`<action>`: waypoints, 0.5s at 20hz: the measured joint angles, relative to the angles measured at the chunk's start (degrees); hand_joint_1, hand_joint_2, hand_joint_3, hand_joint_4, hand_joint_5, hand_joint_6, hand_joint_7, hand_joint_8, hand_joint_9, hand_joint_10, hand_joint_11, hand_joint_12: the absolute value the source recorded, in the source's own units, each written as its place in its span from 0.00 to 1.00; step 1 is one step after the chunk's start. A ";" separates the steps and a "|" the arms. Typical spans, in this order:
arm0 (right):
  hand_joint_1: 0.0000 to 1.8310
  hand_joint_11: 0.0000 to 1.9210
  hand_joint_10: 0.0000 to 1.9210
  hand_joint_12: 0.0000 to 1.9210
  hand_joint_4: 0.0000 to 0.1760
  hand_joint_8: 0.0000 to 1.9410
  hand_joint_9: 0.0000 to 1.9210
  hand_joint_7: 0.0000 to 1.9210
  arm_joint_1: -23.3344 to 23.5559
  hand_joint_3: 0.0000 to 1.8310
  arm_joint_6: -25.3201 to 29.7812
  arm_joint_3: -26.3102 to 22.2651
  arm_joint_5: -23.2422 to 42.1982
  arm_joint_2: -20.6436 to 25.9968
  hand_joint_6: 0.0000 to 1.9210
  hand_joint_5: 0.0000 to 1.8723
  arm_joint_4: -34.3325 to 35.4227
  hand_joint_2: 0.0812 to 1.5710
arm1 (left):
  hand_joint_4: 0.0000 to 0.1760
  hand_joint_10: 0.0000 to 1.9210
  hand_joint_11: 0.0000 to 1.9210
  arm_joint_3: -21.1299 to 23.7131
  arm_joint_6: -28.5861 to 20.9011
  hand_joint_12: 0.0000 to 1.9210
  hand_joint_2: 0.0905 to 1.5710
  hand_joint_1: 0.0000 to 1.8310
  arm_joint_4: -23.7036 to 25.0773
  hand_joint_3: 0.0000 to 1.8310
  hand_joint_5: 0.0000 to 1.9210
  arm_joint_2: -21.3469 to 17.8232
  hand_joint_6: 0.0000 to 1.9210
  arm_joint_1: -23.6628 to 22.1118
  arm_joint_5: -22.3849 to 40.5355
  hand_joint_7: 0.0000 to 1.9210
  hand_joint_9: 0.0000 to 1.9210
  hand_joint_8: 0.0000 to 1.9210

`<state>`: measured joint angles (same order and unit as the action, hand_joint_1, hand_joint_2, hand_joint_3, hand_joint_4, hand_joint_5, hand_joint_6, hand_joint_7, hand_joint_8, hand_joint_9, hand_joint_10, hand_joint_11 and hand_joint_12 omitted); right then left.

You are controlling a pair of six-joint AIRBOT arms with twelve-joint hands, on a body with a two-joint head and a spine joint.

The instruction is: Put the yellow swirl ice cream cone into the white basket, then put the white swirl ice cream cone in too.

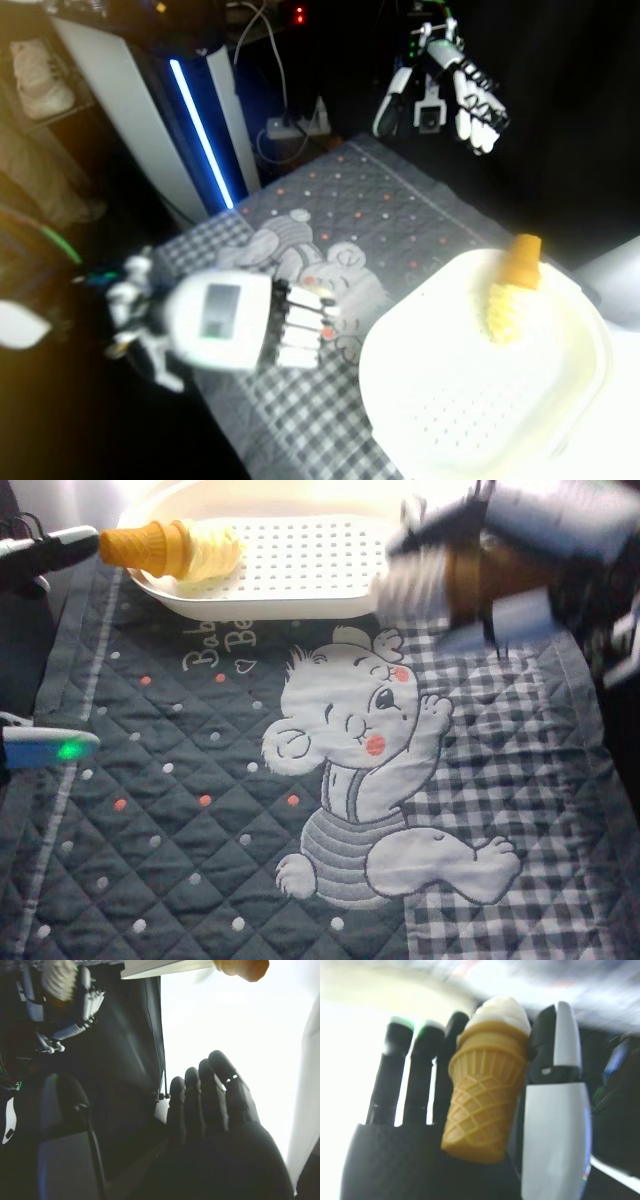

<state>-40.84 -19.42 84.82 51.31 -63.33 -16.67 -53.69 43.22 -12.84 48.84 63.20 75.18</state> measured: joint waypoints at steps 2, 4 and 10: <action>0.75 0.59 0.41 0.49 0.00 0.22 0.64 0.67 0.70 0.00 0.09 2.21 2.89 -1.55 0.35 0.59 3.96 0.62 | 0.00 0.24 0.00 -0.17 -0.07 0.67 0.46 0.52 -0.26 0.00 0.18 0.28 0.00 0.00 0.11 0.16 0.02 0.00; 0.75 0.54 0.52 0.58 0.00 0.06 0.60 0.73 4.44 0.00 -0.04 3.50 -0.48 -2.71 0.41 0.56 1.16 0.63 | 0.00 0.19 0.00 -0.70 -0.17 0.67 0.48 0.50 -0.85 0.01 0.16 0.70 0.00 -0.17 -0.42 0.14 0.03 0.00; 0.77 0.48 0.42 0.44 0.00 0.02 0.61 0.74 15.72 0.00 0.17 14.16 -7.67 -13.79 0.41 0.58 -4.22 0.62 | 0.00 0.07 0.00 -1.18 -1.22 0.61 0.50 0.48 -0.57 0.01 0.16 1.16 0.00 0.50 0.59 0.14 0.08 0.00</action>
<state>-25.12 -19.25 98.98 43.64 -77.12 -20.88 -54.87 42.00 -13.41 50.00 63.70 75.77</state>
